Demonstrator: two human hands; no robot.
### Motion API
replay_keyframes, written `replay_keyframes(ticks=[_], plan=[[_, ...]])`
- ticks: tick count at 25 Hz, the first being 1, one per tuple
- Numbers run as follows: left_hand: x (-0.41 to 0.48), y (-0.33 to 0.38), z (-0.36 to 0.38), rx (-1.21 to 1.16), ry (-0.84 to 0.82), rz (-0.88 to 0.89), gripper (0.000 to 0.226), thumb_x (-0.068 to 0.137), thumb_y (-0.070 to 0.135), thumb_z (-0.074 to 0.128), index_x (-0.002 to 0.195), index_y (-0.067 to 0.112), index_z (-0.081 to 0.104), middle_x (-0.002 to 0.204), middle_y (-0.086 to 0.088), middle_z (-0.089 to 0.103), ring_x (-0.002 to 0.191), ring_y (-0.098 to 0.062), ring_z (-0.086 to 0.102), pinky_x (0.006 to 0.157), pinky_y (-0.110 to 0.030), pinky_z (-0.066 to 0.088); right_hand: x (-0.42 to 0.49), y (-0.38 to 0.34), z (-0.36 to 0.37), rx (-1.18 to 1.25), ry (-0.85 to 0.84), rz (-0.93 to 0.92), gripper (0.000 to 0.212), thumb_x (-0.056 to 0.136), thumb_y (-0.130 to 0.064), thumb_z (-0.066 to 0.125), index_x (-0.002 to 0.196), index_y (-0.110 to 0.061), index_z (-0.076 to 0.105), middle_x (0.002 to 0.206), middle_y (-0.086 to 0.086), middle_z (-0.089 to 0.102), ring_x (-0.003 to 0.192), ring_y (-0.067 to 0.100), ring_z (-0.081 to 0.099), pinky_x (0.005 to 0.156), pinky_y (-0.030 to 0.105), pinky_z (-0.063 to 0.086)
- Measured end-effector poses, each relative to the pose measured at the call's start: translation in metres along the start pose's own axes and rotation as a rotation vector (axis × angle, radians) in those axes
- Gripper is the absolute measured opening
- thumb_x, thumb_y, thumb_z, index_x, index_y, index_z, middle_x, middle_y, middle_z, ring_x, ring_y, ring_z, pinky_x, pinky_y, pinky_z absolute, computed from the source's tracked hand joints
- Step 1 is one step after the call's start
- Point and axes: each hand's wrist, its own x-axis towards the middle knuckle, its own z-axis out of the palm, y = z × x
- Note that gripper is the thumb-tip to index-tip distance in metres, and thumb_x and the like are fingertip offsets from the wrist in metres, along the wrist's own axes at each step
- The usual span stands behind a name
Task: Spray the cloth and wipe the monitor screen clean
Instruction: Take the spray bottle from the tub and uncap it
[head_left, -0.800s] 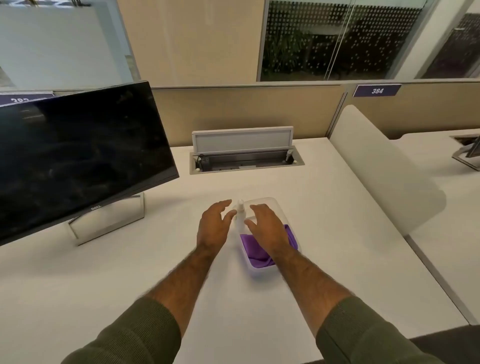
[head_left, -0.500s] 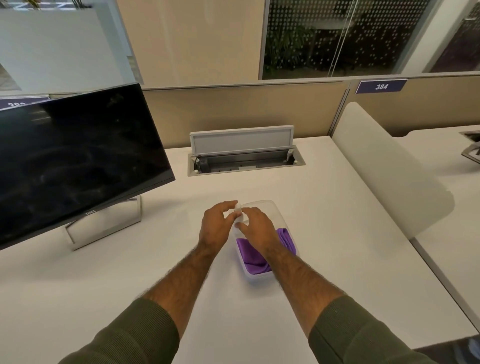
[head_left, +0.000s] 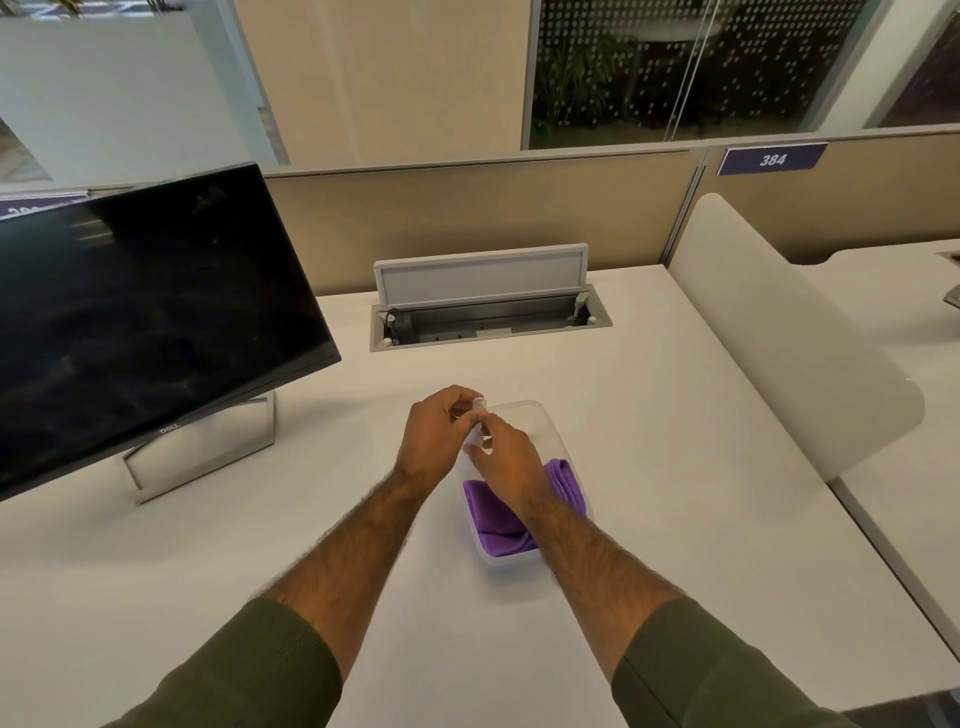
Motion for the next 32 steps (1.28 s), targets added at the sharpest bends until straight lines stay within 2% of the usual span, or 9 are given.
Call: replay_keyframes(ticks=[5, 7, 9, 11, 13, 17, 22, 29, 32], plan=[[0.001, -0.002, -0.006, 0.003, 0.033, -0.041, 0.024, 0.103, 0.019, 0.066, 0.124, 0.010, 0.074, 0.122, -0.006, 0.076, 0.101, -0.012, 0.067, 0.084, -0.005, 0.048, -0.001, -0.004, -0.002, -0.023, -0.006, -0.015, 0.043, 0.101, -0.044, 0.053, 0.139, -0.022, 0.049, 0.137, 0.000, 0.063, 0.117, 0.022, 0.064, 0.099, 0.030, 0.050], [0.002, 0.001, -0.008, -0.031, 0.071, -0.047, 0.025, 0.102, 0.020, 0.067, 0.125, 0.010, 0.073, 0.123, -0.005, 0.076, 0.102, -0.011, 0.067, 0.082, -0.003, 0.048, 0.000, -0.009, -0.008, -0.048, 0.009, -0.026, 0.042, 0.101, -0.045, 0.052, 0.136, -0.021, 0.051, 0.135, 0.000, 0.063, 0.115, 0.021, 0.064, 0.100, 0.031, 0.050], [0.001, 0.005, -0.011, -0.093, 0.118, -0.050, 0.027, 0.102, 0.021, 0.069, 0.126, 0.010, 0.073, 0.125, -0.005, 0.075, 0.103, -0.014, 0.068, 0.091, -0.014, 0.056, 0.001, -0.013, -0.015, -0.053, 0.027, -0.057, 0.040, 0.099, -0.041, 0.059, 0.132, -0.020, 0.053, 0.131, 0.001, 0.065, 0.110, 0.020, 0.065, 0.099, 0.032, 0.052], [-0.001, 0.009, -0.015, -0.169, 0.158, -0.062, 0.029, 0.101, 0.022, 0.069, 0.129, 0.012, 0.072, 0.127, -0.006, 0.075, 0.108, -0.020, 0.071, 0.100, -0.034, 0.060, 0.001, -0.016, -0.021, -0.050, 0.053, -0.100, 0.040, 0.095, -0.039, 0.065, 0.129, -0.021, 0.055, 0.128, 0.000, 0.066, 0.107, 0.019, 0.066, 0.098, 0.032, 0.053], [-0.004, 0.012, -0.018, -0.226, 0.180, -0.068, 0.031, 0.102, 0.023, 0.069, 0.131, 0.014, 0.071, 0.129, -0.006, 0.074, 0.112, -0.023, 0.072, 0.102, -0.041, 0.060, 0.000, -0.019, -0.025, -0.057, 0.061, -0.133, 0.041, 0.095, -0.040, 0.066, 0.130, -0.023, 0.055, 0.130, -0.001, 0.066, 0.107, 0.018, 0.065, 0.099, 0.032, 0.053], [-0.016, 0.013, -0.032, -0.311, 0.187, -0.073, 0.034, 0.101, 0.022, 0.069, 0.134, 0.016, 0.070, 0.130, -0.005, 0.074, 0.115, -0.023, 0.072, 0.103, -0.041, 0.059, -0.011, -0.028, -0.029, -0.114, 0.058, -0.206, 0.047, 0.096, -0.040, 0.064, 0.138, -0.021, 0.052, 0.138, 0.001, 0.060, 0.117, 0.019, 0.061, 0.104, 0.034, 0.050], [-0.035, -0.001, -0.059, -0.356, 0.181, -0.093, 0.034, 0.099, 0.020, 0.071, 0.132, 0.014, 0.073, 0.126, -0.004, 0.077, 0.113, -0.023, 0.074, 0.103, -0.042, 0.059, -0.027, -0.045, -0.021, -0.153, 0.073, -0.360, 0.045, 0.098, -0.041, 0.059, 0.138, -0.019, 0.055, 0.135, 0.003, 0.060, 0.113, 0.018, 0.060, 0.095, 0.027, 0.048], [-0.065, -0.017, -0.105, -0.373, 0.191, -0.099, 0.031, 0.098, 0.018, 0.071, 0.128, 0.009, 0.076, 0.120, -0.007, 0.079, 0.109, -0.024, 0.075, 0.097, -0.036, 0.062, -0.042, -0.072, 0.004, -0.178, -0.007, -0.480, 0.040, 0.101, -0.040, 0.055, 0.135, -0.019, 0.056, 0.126, 0.006, 0.063, 0.106, 0.022, 0.062, 0.094, 0.038, 0.053], [-0.088, -0.032, -0.120, -0.380, 0.239, -0.108, 0.025, 0.097, 0.016, 0.073, 0.121, 0.010, 0.078, 0.112, -0.005, 0.080, 0.104, -0.021, 0.076, 0.095, -0.038, 0.063, -0.055, -0.082, 0.023, -0.170, -0.032, -0.532, 0.036, 0.099, -0.038, 0.058, 0.131, -0.021, 0.058, 0.117, 0.004, 0.063, 0.098, 0.021, 0.062, 0.087, 0.041, 0.055]])
